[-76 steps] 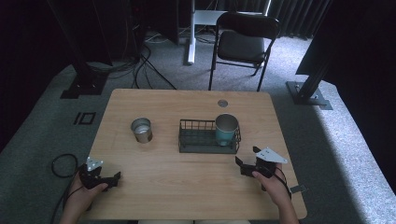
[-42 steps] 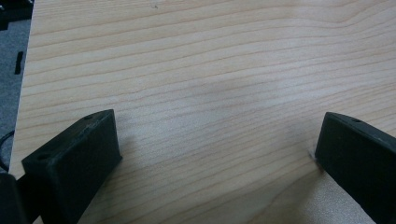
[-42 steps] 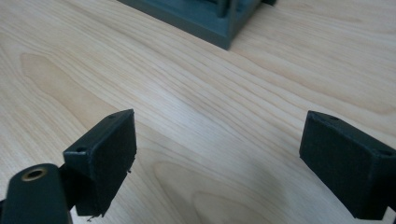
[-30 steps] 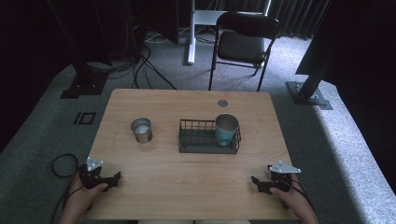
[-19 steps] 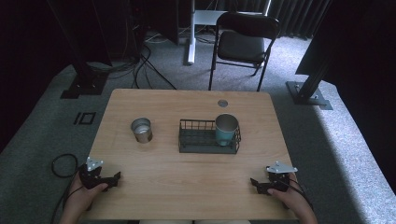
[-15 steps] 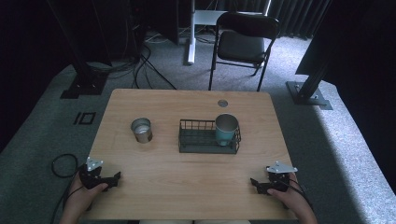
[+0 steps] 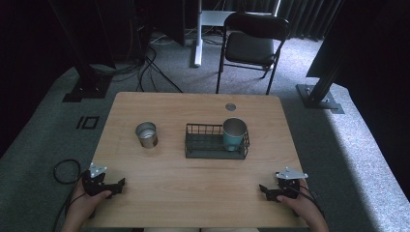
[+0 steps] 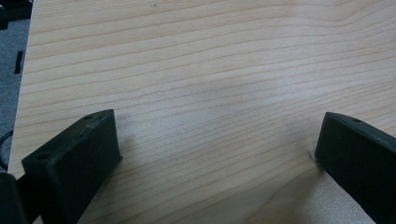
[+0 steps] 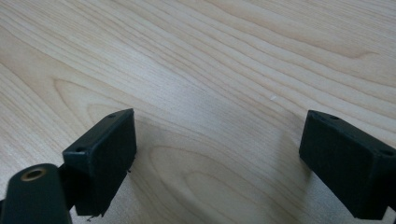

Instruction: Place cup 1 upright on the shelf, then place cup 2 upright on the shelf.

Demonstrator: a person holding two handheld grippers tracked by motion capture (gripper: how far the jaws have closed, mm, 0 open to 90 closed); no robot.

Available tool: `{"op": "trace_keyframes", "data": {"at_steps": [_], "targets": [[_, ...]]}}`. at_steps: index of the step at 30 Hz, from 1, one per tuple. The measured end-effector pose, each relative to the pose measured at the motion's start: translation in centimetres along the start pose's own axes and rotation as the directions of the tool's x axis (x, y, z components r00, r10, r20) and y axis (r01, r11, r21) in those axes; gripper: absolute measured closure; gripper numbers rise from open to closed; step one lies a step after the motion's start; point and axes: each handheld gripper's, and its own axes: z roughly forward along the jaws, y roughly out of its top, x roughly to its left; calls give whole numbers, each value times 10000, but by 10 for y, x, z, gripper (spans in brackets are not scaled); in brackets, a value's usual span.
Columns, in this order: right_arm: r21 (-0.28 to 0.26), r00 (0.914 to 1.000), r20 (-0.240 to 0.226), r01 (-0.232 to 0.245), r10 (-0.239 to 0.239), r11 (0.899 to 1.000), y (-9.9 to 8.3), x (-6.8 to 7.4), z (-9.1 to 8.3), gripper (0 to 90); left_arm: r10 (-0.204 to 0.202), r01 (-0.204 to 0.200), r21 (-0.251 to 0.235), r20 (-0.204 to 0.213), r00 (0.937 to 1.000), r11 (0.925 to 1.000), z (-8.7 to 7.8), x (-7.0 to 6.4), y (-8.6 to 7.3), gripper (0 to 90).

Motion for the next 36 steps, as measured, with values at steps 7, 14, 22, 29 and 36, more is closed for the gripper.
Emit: {"op": "trace_keyframes", "data": {"at_steps": [7,14,22,29,36], "targets": [[-2,10000,3,7,-7,10000,0,0,0,106,15,-15,-21,29,10000,10000,0,-1,0,4],[0,10000,0,0,0,10000,0,0,0,106,578,-576,-45,527,9969,9983,-2,-3,-2,5],[2,10000,1,1,-1,10000,0,0,0,106,675,-668,-106,1000,9927,9977,-2,-7,-1,5],[3,10000,1,1,-1,10000,0,0,0,106,490,-446,-440,1039,9934,9980,-5,-7,4,5],[1,10000,4,3,-3,10000,0,0,0,107,558,-516,-432,1017,9932,9977,-2,-8,9,5]]}}
